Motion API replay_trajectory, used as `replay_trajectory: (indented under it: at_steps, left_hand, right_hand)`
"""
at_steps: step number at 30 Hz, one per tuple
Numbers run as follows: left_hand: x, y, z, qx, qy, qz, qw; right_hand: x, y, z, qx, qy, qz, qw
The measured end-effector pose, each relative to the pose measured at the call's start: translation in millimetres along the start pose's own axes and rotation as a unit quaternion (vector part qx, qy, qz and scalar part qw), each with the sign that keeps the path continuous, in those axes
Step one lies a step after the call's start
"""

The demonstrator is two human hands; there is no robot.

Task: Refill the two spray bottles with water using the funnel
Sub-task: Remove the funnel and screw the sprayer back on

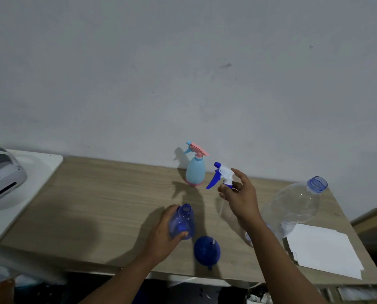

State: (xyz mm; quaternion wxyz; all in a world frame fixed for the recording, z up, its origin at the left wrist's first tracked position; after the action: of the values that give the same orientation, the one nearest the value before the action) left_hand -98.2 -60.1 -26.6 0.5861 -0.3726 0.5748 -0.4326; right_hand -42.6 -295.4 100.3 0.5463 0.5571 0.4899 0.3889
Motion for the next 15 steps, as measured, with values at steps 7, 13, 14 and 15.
replay_trajectory:
  at_steps: [7,13,14,15]
  left_hand:
    - [8,-6,13,-0.017,0.026,-0.015,0.999]
    - [-2,-36,18,0.003,0.037,-0.007,0.999]
    - [-4,-42,19,0.006,0.033,-0.007,0.999]
    - [-6,-49,20,0.012,0.032,-0.010,0.999]
  right_hand:
    - [-1,47,-7,-0.064,-0.044,0.091,0.993]
    - [-7,110,-5,-0.184,-0.061,0.077,0.978]
    - [-6,117,-5,-0.193,-0.059,0.075,0.977]
    - [-6,123,-5,-0.200,-0.058,0.073,0.975]
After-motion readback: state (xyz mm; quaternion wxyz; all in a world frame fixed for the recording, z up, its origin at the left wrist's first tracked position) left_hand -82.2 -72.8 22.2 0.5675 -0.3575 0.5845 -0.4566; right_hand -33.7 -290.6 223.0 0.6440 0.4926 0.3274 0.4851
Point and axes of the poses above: each hand's wrist, its own z-axis towards the middle knuckle, its own x-axis out of the palm, y = z × x, the point moved 8 cm from there along z, towards the middle knuckle
